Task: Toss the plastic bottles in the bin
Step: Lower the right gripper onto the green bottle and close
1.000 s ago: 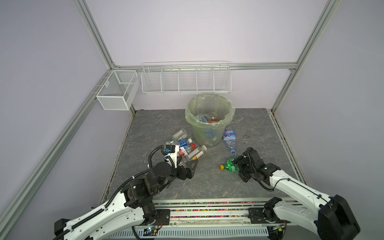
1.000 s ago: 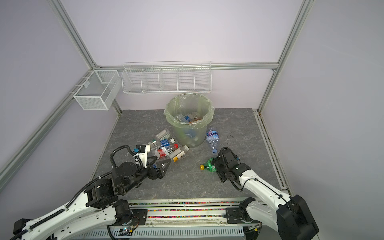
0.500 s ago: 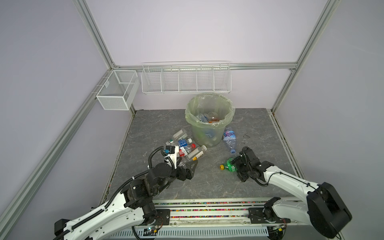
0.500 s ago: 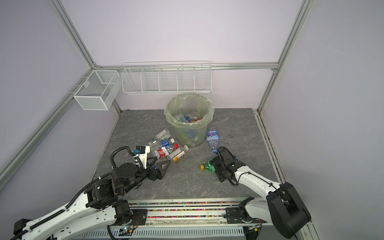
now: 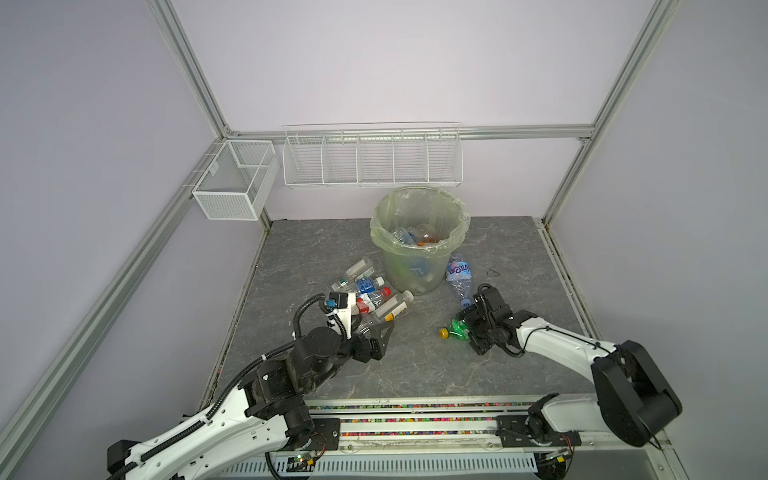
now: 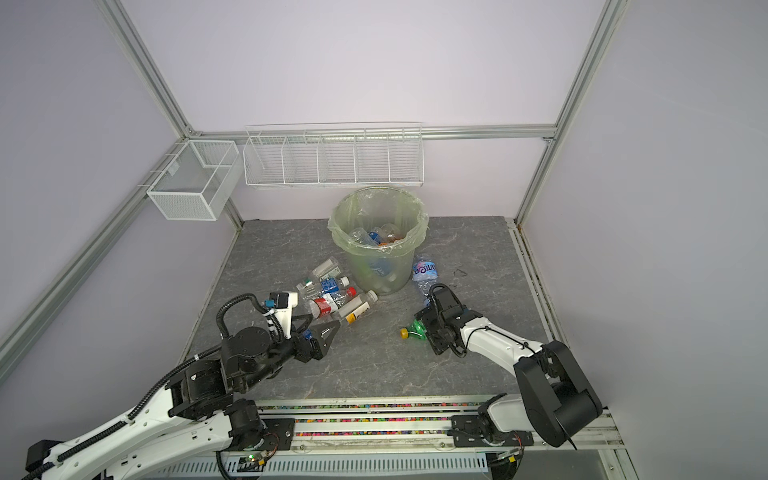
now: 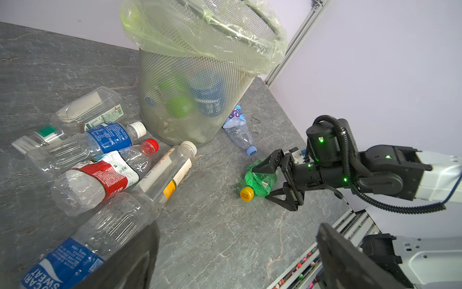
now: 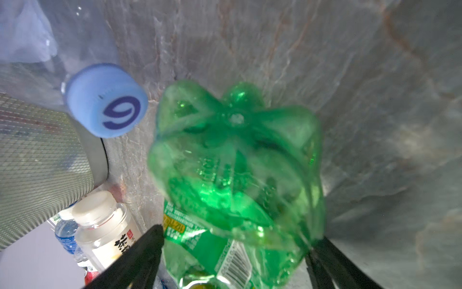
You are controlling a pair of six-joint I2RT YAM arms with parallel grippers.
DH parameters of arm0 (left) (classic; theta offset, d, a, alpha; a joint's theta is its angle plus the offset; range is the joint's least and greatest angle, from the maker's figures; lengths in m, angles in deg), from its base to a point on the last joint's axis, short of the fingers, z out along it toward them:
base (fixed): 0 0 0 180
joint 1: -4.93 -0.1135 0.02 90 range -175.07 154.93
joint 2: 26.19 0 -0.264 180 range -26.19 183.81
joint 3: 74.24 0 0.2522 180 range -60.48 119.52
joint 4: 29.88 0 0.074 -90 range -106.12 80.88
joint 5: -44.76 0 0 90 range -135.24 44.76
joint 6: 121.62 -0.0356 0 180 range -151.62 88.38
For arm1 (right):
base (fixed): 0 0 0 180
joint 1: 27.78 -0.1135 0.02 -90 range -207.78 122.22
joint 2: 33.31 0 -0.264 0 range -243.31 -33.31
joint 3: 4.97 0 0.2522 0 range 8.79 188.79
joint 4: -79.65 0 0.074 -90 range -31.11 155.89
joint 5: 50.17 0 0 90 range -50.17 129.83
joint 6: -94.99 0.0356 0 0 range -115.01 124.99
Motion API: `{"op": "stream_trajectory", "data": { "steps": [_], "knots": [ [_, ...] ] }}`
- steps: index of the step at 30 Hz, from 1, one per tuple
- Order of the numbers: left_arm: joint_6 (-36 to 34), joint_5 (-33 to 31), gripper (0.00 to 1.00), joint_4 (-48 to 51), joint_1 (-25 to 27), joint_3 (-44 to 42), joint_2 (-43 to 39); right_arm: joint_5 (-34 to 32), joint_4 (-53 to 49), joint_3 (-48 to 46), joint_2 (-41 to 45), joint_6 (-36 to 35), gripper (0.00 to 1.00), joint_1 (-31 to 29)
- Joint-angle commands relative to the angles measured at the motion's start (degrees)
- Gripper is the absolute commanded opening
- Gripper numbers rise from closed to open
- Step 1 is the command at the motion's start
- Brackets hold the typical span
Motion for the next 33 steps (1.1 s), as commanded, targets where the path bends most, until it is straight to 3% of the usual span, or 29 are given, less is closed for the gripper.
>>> {"op": "stream_trajectory", "data": {
  "steps": [1, 8, 16, 24, 33],
  "knots": [
    [0.88, -0.68, 0.97, 1.05, 0.25, -0.43, -0.75, 0.71, 0.68, -1.09, -4.52, 5.26, 0.89, 0.42],
    [0.68, -0.77, 0.97, 1.09, 0.25, -0.39, -0.75, 0.3, -1.36, -0.72, -5.14, 4.9, 0.99, 0.66],
    [0.53, -0.33, 0.98, 0.59, 0.25, -0.33, -0.22, 0.42, -2.45, -1.07, -5.64, 3.11, 0.89, 0.6],
    [0.39, -0.33, 0.97, 0.65, 0.25, -0.09, -0.31, 0.96, -5.92, 0.47, -6.59, -0.13, 0.7, 0.74],
    [0.09, -0.28, 0.97, 0.6, 0.25, 0.07, -0.05, -0.64, -10.89, 3.15, -5.46, -3.41, 0.65, 0.75]
  ]
}}
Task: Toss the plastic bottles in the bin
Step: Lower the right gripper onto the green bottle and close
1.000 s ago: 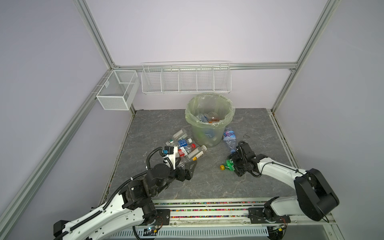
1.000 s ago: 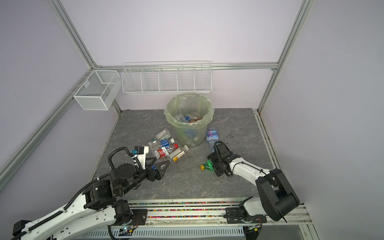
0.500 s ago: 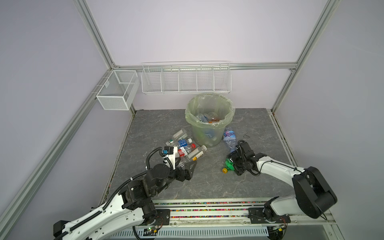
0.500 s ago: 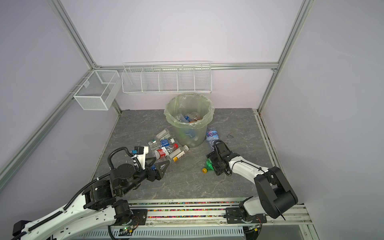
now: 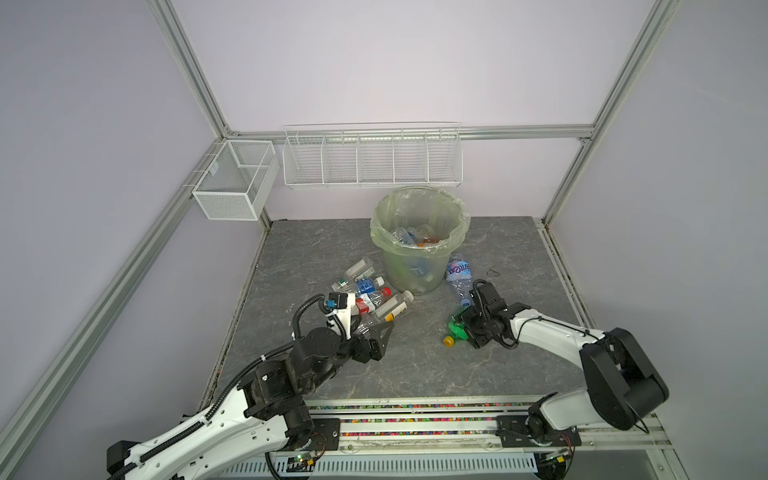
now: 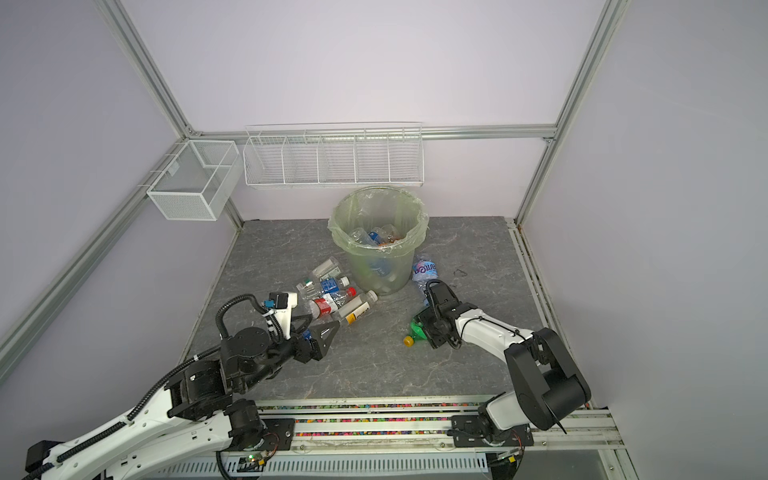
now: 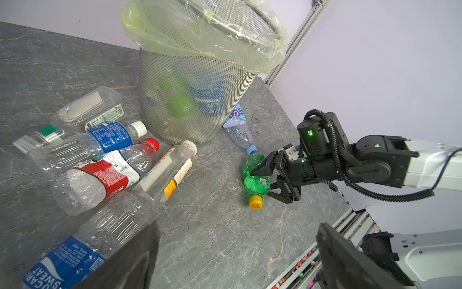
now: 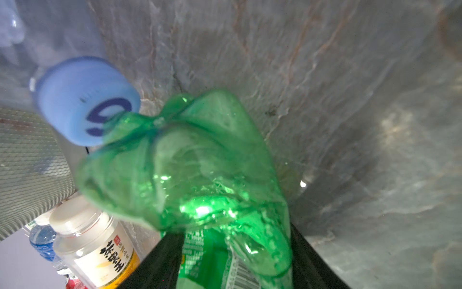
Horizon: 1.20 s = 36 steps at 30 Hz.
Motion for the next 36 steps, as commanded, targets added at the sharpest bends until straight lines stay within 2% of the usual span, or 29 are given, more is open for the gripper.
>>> {"op": "stream_trajectory", "data": {
  "steps": [1, 4, 10, 13, 20, 29, 36],
  "knots": [
    [0.06, -0.26, 0.97, 0.41, 0.25, 0.13, 0.06, -1.76, -7.11, -0.63, -1.02, 0.1, 0.63, 0.17],
    [-0.11, -0.39, 0.97, 0.47, 0.25, 0.3, 0.23, -2.24, -7.59, -0.36, -0.14, -0.8, 0.59, 0.21],
    [-0.15, -0.13, 0.97, 0.43, 0.25, 0.4, 0.53, -2.76, -8.13, 0.07, 0.49, -2.33, 0.36, 0.2],
    [-0.33, -0.09, 0.97, 0.65, 0.25, 0.62, 0.58, -2.59, -8.19, 0.39, 0.35, -2.9, 0.31, 0.22],
    [-0.44, -0.03, 0.97, 0.6, 0.25, 0.67, 1.03, -2.9, -9.5, 0.73, 1.24, -3.51, 0.29, 0.19],
    [-0.29, 0.31, 0.97, 0.65, 0.25, 0.66, 1.29, -4.68, -11.05, 0.42, 4.52, -4.38, 0.14, 0.23],
    [0.16, 0.36, 0.97, 0.71, 0.25, 0.49, 0.94, -5.49, -13.35, 0.84, 8.71, -5.98, 0.1, 0.22]
  ]
}}
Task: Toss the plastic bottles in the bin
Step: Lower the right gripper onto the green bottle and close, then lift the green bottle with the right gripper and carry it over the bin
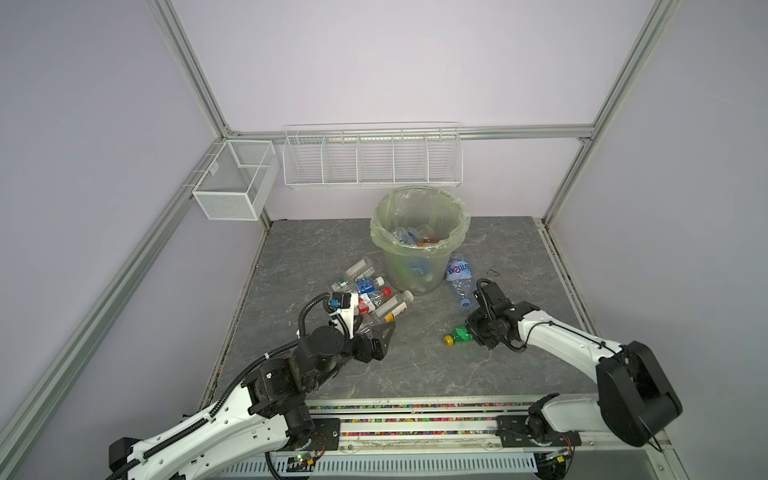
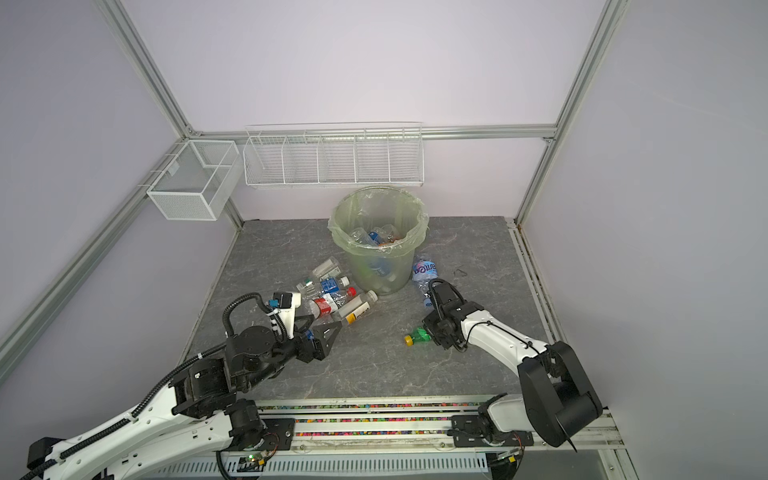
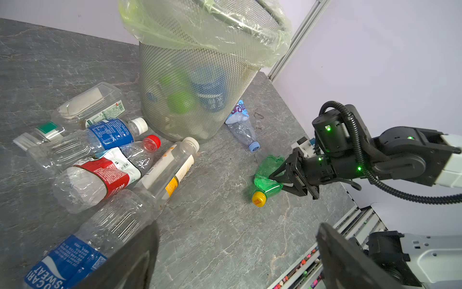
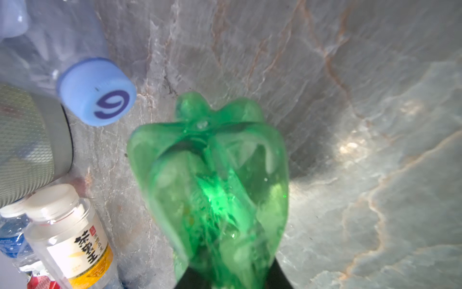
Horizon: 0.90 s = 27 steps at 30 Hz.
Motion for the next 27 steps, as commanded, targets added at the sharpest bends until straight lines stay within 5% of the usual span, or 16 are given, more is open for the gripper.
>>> {"op": "stream_trajectory", "data": {
  "steps": [1, 27],
  "knots": [
    [0.34, 0.31, 0.97, 0.59, 0.25, 0.42, -0.44, -2.15, -4.04, -0.1, 3.5, -0.87, 0.09, 0.16],
    [1.24, 1.45, 0.97, -2.59, 0.51, 0.13, 3.49, -13.93, -14.66, 1.52, 36.88, -19.39, 0.06, -0.03]
  ]
}}
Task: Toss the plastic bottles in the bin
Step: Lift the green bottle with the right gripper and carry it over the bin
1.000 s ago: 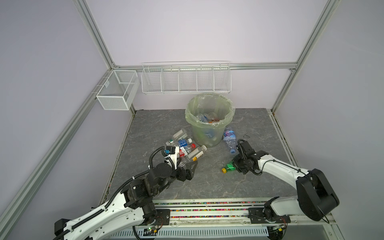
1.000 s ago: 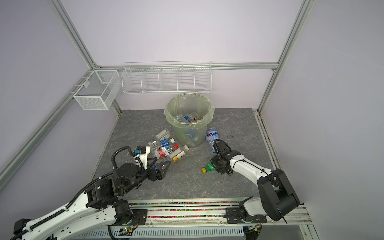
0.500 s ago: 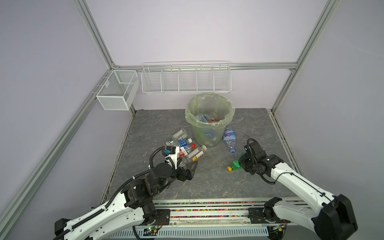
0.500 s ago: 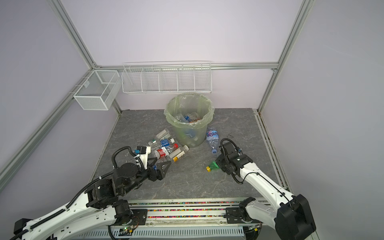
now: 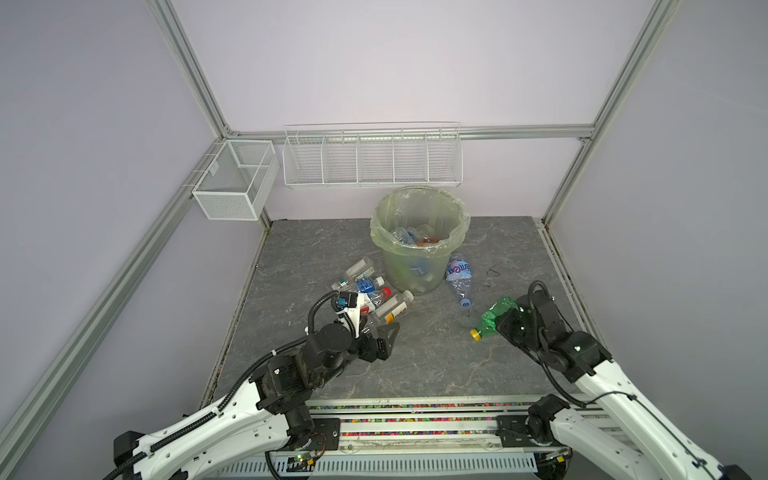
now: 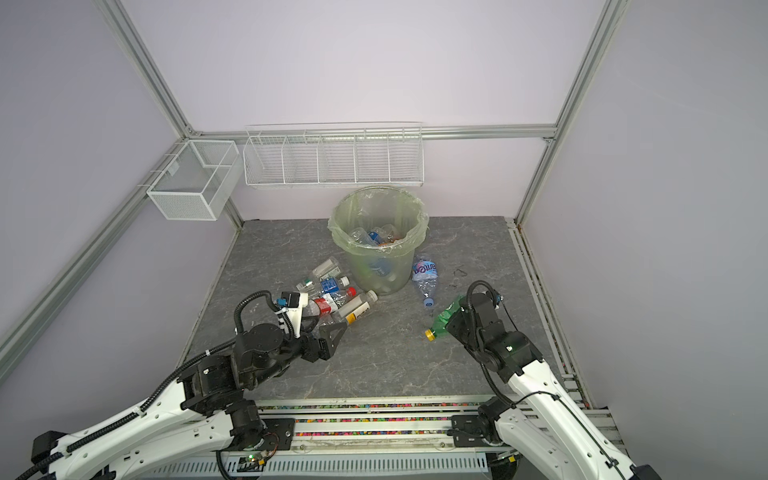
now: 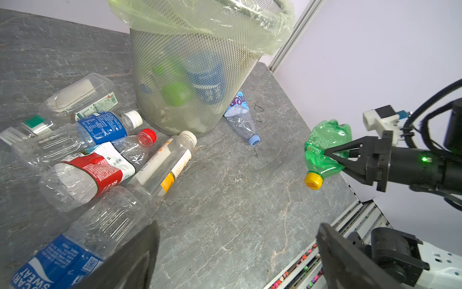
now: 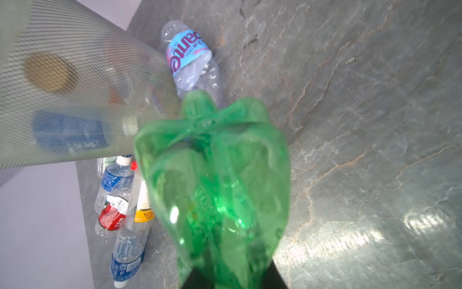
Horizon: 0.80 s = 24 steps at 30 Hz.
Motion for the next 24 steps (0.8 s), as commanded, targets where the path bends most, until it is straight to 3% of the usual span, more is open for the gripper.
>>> {"op": "stream_trajectory", "data": {
  "steps": [1, 13, 24],
  "knots": [
    [1.07, 0.21, 0.97, -1.46, 0.46, 0.13, 0.43, -2.59, -2.44, 1.72, 3.31, -5.18, 0.06, -0.01],
    [1.69, -0.39, 0.97, -2.33, 1.17, -0.73, 1.77, -6.06, -6.0, 10.48, 8.77, -18.82, 0.06, -0.02],
    [1.69, -1.05, 0.97, -2.11, 1.26, -3.08, 1.66, -2.83, -1.08, 20.18, 2.96, -26.77, 0.06, -0.04]
  ]
}}
